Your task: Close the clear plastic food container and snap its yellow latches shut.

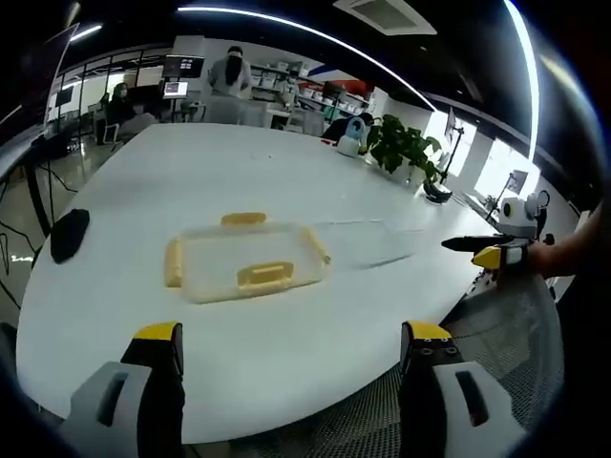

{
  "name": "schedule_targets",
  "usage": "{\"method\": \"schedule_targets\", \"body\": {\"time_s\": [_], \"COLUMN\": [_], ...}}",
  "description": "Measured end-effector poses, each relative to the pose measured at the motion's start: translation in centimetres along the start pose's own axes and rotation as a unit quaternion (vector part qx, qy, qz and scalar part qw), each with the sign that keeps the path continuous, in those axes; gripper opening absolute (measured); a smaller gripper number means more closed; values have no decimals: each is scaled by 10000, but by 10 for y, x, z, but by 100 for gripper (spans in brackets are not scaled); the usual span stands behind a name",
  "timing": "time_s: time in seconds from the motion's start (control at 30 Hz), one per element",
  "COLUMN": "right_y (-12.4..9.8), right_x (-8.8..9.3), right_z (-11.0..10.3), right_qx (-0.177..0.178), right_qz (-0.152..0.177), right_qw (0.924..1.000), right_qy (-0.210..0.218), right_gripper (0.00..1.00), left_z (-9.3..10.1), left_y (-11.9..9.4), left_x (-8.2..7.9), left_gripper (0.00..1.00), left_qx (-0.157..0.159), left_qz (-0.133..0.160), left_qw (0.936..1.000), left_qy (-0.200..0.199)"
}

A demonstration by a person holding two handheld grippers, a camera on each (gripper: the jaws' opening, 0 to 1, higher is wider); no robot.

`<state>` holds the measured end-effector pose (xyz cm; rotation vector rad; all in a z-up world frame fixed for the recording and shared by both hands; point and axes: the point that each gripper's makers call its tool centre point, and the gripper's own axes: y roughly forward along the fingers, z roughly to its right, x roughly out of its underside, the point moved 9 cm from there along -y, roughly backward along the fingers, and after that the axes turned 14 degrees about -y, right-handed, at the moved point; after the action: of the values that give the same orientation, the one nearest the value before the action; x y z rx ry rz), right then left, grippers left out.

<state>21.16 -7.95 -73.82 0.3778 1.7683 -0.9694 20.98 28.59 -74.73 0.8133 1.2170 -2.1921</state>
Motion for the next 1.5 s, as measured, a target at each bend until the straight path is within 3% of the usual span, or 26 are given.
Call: {"method": "schedule_targets", "body": {"time_s": [0.43,1.1,1.5], "right_y": [-2,-6,3], "right_x": [-5,-18,-42], "right_z": [0,-1,-1], "right_qx": [-44,-57,-170], "right_qz": [55,309,437], "right_qw": [9999,9991,9972], "right_qy": [-102,-274,-587], "right_gripper": [82,78,78], "left_z": [4,10,1], "left_y": [-2,0,0], "left_x": [-5,-12,-21], "left_gripper": [93,93,90], "left_qx": [94,334,452], "left_qz": [-95,-94,-201], "left_qw": [9995,9989,9977], "left_qy": [280,326,455]}}
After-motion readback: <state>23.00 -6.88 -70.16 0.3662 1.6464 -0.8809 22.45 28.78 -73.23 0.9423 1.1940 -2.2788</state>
